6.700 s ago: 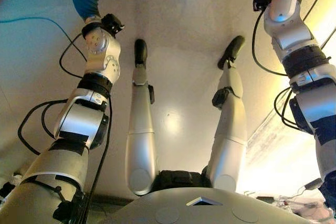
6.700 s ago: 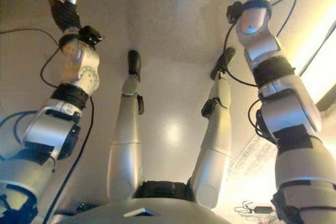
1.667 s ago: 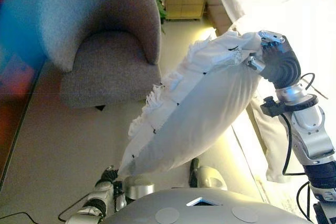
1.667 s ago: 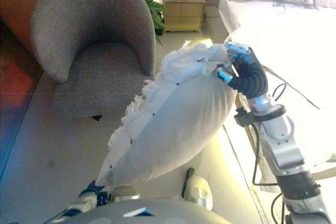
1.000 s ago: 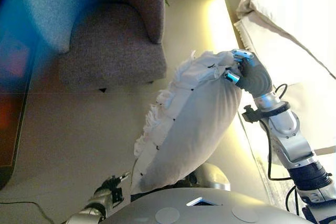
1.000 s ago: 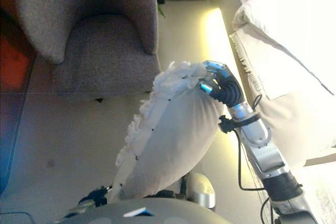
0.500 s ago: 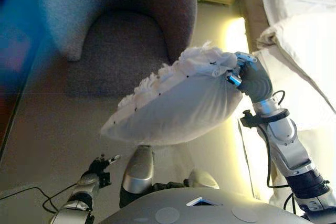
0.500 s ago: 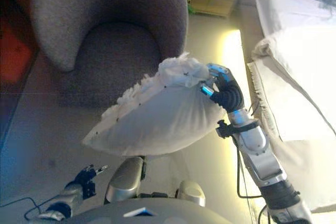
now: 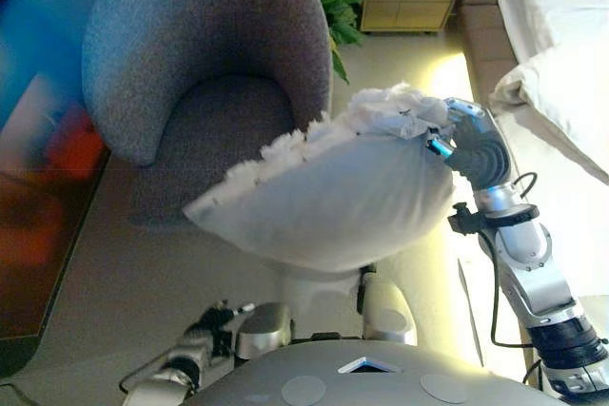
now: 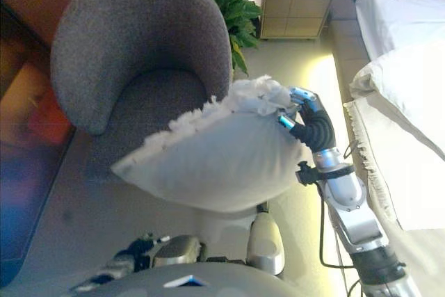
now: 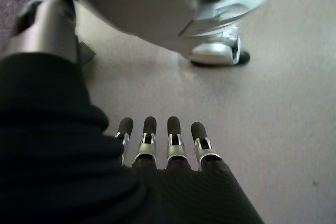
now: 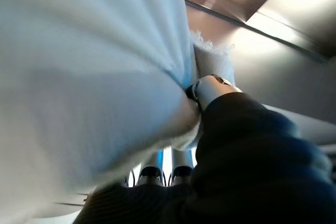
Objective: Pick up the cushion and take it to the sofa
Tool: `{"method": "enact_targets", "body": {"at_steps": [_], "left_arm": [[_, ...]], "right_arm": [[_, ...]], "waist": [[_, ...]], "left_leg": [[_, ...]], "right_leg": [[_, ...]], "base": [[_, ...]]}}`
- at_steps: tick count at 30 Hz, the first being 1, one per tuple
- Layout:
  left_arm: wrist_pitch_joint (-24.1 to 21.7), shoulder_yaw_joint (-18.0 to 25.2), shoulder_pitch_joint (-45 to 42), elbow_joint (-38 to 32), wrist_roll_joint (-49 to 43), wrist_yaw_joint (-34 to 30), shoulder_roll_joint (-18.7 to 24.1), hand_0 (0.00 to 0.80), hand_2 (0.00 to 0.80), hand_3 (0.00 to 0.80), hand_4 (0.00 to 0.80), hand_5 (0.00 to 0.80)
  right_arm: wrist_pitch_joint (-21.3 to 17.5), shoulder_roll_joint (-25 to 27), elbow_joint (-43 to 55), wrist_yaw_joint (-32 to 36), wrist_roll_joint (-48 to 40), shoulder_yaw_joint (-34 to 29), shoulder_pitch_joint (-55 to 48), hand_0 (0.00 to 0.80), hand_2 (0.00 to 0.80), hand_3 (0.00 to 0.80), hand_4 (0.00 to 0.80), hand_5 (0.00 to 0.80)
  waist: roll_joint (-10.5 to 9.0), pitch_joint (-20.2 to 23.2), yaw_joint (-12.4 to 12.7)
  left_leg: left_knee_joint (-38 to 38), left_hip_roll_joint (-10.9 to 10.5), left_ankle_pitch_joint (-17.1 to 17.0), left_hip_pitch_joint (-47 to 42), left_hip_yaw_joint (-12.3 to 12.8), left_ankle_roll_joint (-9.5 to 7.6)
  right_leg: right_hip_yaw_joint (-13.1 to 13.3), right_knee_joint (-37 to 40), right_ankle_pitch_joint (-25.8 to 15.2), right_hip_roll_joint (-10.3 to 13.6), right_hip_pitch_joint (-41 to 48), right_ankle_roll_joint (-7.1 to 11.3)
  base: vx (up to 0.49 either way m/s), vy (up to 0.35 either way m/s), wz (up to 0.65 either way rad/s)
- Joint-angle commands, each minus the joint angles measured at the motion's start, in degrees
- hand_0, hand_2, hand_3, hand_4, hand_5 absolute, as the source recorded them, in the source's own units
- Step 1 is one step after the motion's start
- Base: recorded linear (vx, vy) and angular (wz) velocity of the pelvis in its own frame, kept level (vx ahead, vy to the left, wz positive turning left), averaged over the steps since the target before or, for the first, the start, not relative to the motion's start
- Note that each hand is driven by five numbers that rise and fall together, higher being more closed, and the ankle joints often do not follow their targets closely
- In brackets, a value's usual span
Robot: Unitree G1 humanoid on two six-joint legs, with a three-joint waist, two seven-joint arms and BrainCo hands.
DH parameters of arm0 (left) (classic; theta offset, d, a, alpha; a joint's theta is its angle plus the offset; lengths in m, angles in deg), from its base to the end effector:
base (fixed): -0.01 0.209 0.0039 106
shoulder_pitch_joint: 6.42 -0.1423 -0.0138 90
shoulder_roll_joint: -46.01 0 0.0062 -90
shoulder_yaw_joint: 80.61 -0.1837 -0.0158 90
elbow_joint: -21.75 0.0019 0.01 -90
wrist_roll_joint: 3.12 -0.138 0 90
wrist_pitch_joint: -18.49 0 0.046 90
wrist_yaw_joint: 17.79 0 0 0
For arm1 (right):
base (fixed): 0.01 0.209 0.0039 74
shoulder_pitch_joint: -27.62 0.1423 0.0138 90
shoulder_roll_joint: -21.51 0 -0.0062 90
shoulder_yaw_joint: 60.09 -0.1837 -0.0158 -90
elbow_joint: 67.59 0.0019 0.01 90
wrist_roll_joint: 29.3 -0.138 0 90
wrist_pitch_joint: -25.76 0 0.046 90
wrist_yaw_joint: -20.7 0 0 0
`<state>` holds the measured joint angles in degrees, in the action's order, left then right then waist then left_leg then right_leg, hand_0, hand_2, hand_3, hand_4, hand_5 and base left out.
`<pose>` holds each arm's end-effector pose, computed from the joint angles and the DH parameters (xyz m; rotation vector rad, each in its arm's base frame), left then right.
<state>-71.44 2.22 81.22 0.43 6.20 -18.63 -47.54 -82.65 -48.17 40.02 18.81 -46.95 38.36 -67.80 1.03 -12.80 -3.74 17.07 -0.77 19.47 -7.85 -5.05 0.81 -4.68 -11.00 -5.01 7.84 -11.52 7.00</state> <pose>0.0616 0.2176 -0.1182 0.1099 1.2390 0.1135 0.1769 -0.2071 0.1088 -0.2390 -0.4350 0.2710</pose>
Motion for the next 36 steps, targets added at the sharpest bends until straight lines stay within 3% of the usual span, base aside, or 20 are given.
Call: {"method": "enact_targets", "body": {"at_steps": [1, 4, 5, 6, 7, 8, 10, 11, 14, 15, 16, 17, 20, 22, 23, 28, 30, 32, 33, 36], "left_arm": [[1.9, 0.3, -2.4, -0.3, 0.2, 0.3, 5.5, 0.000, 0.000, 0.000, 0.000, 0.000], [1.8, 0.3, -2.4, -0.1, 0.1, 0.3, 5.3, 0.000, 0.000, 0.000, 0.000, 0.000], [-1.9, -1.3, -3.0, -1.6, -2.7, 0.5, 3.4, 0.000, 0.000, 0.000, 0.000, 0.000], [-2.0, -1.3, -3.0, -1.6, -2.8, 0.6, 3.3, 0.000, 0.000, 0.000, 0.000, 0.000], [-2.7, -2.8, -2.7, -3.5, 0.8, 3.5, 1.5, 0.000, 0.000, 0.000, 0.000, 0.000], [-2.5, -2.9, -2.3, -4.5, 2.4, 4.4, 1.1, 0.000, 0.000, 0.000, 0.000, 0.000], [-1.6, -2.2, -1.9, -6.4, 3.2, 4.9, 1.0, 0.000, 0.000, 0.000, 0.000, 0.000], [-1.7, -2.1, -2.2, -7.5, 2.0, 4.7, 1.3, 0.000, 0.000, 0.000, 0.000, 0.000], [-1.7, -2.0, -2.2, -7.5, 2.0, 4.7, 1.3, 0.000, 0.000, 0.000, 0.000, 0.000], [-1.8, -2.0, -2.9, -6.7, 2.6, 4.5, 2.4, 0.000, 0.000, 0.000, 0.000, 0.000], [-1.8, -2.0, -2.9, -6.7, 2.6, 4.5, 2.4, 0.000, 0.000, 0.000, 0.000, 0.000], [-0.5, -0.8, -2.5, -4.2, 4.6, 3.5, 3.0, 0.000, 0.000, 0.000, 0.000, 0.000], [-0.9, -0.8, -3.4, -2.7, 3.9, 3.0, 2.6, 0.000, 0.000, 0.000, 0.000, 0.000], [-1.0, -0.9, -3.6, -2.6, 3.9, 2.9, 2.6, 0.000, 0.000, 0.000, 0.000, 0.000], [-1.8, 0.1, -5.6, -1.0, 3.5, 2.5, 2.2, 0.000, 0.000, 0.000, 0.000, 0.000], [-2.6, -0.2, -5.6, 1.5, 4.2, 1.0, 3.1, 0.000, 0.000, 0.000, 0.000, 0.000], [-2.1, -0.2, -5.4, 2.4, 4.9, 0.8, 4.7, 0.000, 0.000, 0.000, 0.000, 0.000], [-2.2, 0.0, -5.3, 2.3, 4.3, 0.8, 5.3, 0.000, 0.000, 0.000, 0.000, 0.000], [-2.2, -0.4, -4.8, 1.9, 4.3, 0.8, 6.1, 0.000, 0.000, 0.000, 0.000, 0.000], [-1.6, -2.2, -4.3, 1.2, 3.3, 1.0, 6.9, 0.000, 0.000, 0.000, 0.000, 0.000]], "right_arm": [[-5.5, -1.3, 5.8, -0.7, -4.8, -3.2, 7.3, 0.800, 0.800, 0.800, 0.800, 0.800], [-4.5, -1.0, 5.9, -0.4, -5.2, -3.3, 7.5, 0.800, 0.800, 0.800, 0.800, 0.800], [-2.9, 1.3, 4.5, 3.1, -7.1, -4.1, 8.1, 0.800, 0.800, 0.800, 0.800, 0.800], [-3.0, 1.3, 4.5, 3.1, -7.1, -4.1, 8.1, 0.800, 0.800, 0.800, 0.800, 0.800], [-3.6, 2.3, 3.5, 4.6, -7.2, -4.1, 7.8, 0.800, 0.800, 0.800, 0.800, 0.800], [-3.9, 2.7, 3.1, 4.6, -7.2, -3.8, 8.1, 0.800, 0.800, 0.800, 0.800, 0.800], [-4.6, 3.3, 3.0, 4.3, -7.1, -3.2, 8.7, 0.800, 0.800, 0.800, 0.800, 0.800], [-4.5, 3.9, 2.8, 3.1, -6.9, -2.4, 10.3, 0.800, 0.800, 0.800, 0.800, 0.800], [-4.5, 3.8, 2.7, 3.0, -6.9, -2.3, 10.4, 0.800, 0.800, 0.800, 0.800, 0.800], [-2.9, 3.7, 2.4, 1.9, -6.4, 0.4, 14.0, 0.800, 0.800, 0.800, 0.800, 0.800], [-2.9, 3.7, 2.4, 1.9, -6.4, 0.5, 14.0, 0.800, 0.800, 0.800, 0.800, 0.800], [-0.9, 2.1, 3.3, 1.0, -4.4, 2.6, 13.7, 0.800, 0.800, 0.800, 0.800, 0.800], [-1.2, 1.8, 3.2, 1.0, -4.1, 2.7, 12.5, 0.800, 0.800, 0.800, 0.800, 0.800], [-1.2, 1.8, 3.2, 1.1, -4.2, 2.6, 12.4, 0.800, 0.800, 0.800, 0.800, 0.800], [-1.9, 2.3, 2.1, 1.6, -5.6, 2.2, 12.6, 0.800, 0.800, 0.800, 0.800, 0.800], [-3.1, 1.9, 0.6, 2.4, -5.7, 3.2, 15.0, 0.800, 0.800, 0.800, 0.800, 0.800], [-2.2, 0.7, 1.7, 3.4, -6.1, 1.8, 13.5, 0.800, 0.800, 0.800, 0.800, 0.800], [-1.7, 0.6, 2.1, 3.3, -6.6, 1.5, 13.0, 0.800, 0.800, 0.800, 0.800, 0.800], [-1.3, 0.1, 2.2, 2.6, -6.8, 1.2, 12.5, 0.800, 0.800, 0.800, 0.800, 0.800], [-2.2, -1.0, 1.5, 0.6, -6.2, 2.1, 12.5, 0.800, 0.800, 0.800, 0.800, 0.800]], "waist": [[-3.69, 5.5, 0.6], [-3.37, 6.0, 0.2], [-3.14, 7.7, 0.1], [-3.14, 7.9, -0.2], [-4.86, 7.2, 1.5], [-5.50, 6.7, 2.5], [-6.88, 5.7, 4.0], [-7.38, 4.6, 5.6], [-7.64, 4.7, 5.5], [-7.50, 4.2, 7.9], [-7.56, 4.2, 7.9], [-6.43, 4.4, 9.8], [-5.36, 4.3, 11.1], [-5.31, 4.2, 11.2], [-4.87, 3.9, 12.6], [-4.60, 3.4, 13.0], [-6.50, 3.9, 13.9], [-7.42, 4.5, 14.3], [-8.83, 5.1, 14.8], [-8.80, 6.4, 15.0]], "left_leg": [[5.1, -3.8, 2.5, -7.0, 0.2, -4.33], [6.2, -3.1, 0.7, -7.7, 0.6, -3.56], [17.1, -1.1, -15.2, -5.2, 4.2, 1.56], [17.2, -1.1, -15.3, -4.9, 3.9, 1.72], [24.6, -2.5, -17.4, 2.3, 6.0, 3.07], [26.2, -2.8, -16.6, 6.5, 6.8, 2.94], [25.4, -3.2, -15.5, 10.9, 8.1, 2.40], [21.3, -1.7, -14.8, 13.2, 9.5, 2.08], [20.9, -2.0, -15.1, 13.1, 9.6, 2.03], [0.6, 1.2, -17.3, 11.7, 10.0, 1.81], [0.4, 1.1, -17.4, 11.6, 10.0, 1.81], [-13.2, 4.3, -23.5, 12.6, 8.6, 4.34], [-20.1, 7.7, -30.8, 15.5, 7.4, 7.14], [-20.5, 7.8, -31.1, 15.6, 7.3, 7.30], [-21.4, 9.2, -31.3, 18.2, 6.5, 7.77], [-18.8, 9.4, -28.9, 18.3, 7.8, 6.29], [-11.9, 6.3, -24.1, 20.1, 6.4, 2.98], [-10.9, 5.1, -23.0, 20.5, 5.9, 1.59], [-10.9, 2.9, -21.7, 20.1, 5.1, -0.63], [-11.9, 1.0, -20.1, 18.4, 3.7, -3.24]], "right_leg": [[4.8, 10.1, -9.7, 6.6, -3.4, 3.80], [4.5, 8.3, -9.4, 5.9, -3.4, 3.33], [0.8, 8.1, -5.9, 2.5, 0.8, 0.85], [0.5, 8.2, -5.9, 2.6, 0.7, 0.74], [-1.7, 9.9, -4.0, 2.0, 5.5, -0.69], [-2.8, 10.3, -3.3, 2.0, 7.3, -1.12], [-4.2, 10.8, -2.3, 2.3, 9.3, -1.49], [-5.5, 11.0, -1.0, 1.8, 11.2, -1.70], [-5.5, 11.0, -1.1, 2.1, 11.1, -1.66], [-6.6, 12.0, 1.2, -0.2, 13.3, -1.40], [-6.6, 12.0, 1.2, -0.1, 13.3, -1.39], [-6.6, 12.6, 3.9, -3.0, 16.1, -1.95], [-6.1, 12.4, 7.4, -5.4, 19.1, -3.45], [-6.1, 12.3, 7.7, -5.5, 19.4, -3.57], [-5.9, 10.9, 11.0, -6.0, 21.8, -4.42], [-6.4, 5.4, 14.9, -4.4, 22.3, -3.67], [-6.8, -1.9, 17.0, -1.3, 23.1, -0.45], [-6.7, -5.0, 14.9, -0.5, 22.3, 0.95], [-5.6, -11.1, 10.2, 0.6, 21.3, 3.09], [-3.9, -22.3, 3.4, -0.3, 16.1, 3.78]], "base": [[0.561, -0.213, 0.31], [0.344, -0.132, 0.35], [0.601, -0.264, 0.16], [0.887, -0.408, 0.47], [0.361, -0.200, 0.49], [0.355, -0.190, 0.35], [0.208, -0.113, -0.19], [0.216, -0.109, -0.17], [0.130, 0.002, 0.06], [0.312, 0.045, 0.25], [0.692, 0.138, -0.01], [0.428, 0.101, 0.01], [0.469, 0.122, -0.03], [0.285, 0.079, 0.66], [0.514, 0.191, 0.67], [0.356, 0.204, 0.29], [0.532, 0.256, 0.00], [0.343, 0.143, -0.10], [0.352, 0.133, 0.01], [0.326, 0.140, 0.12]]}}
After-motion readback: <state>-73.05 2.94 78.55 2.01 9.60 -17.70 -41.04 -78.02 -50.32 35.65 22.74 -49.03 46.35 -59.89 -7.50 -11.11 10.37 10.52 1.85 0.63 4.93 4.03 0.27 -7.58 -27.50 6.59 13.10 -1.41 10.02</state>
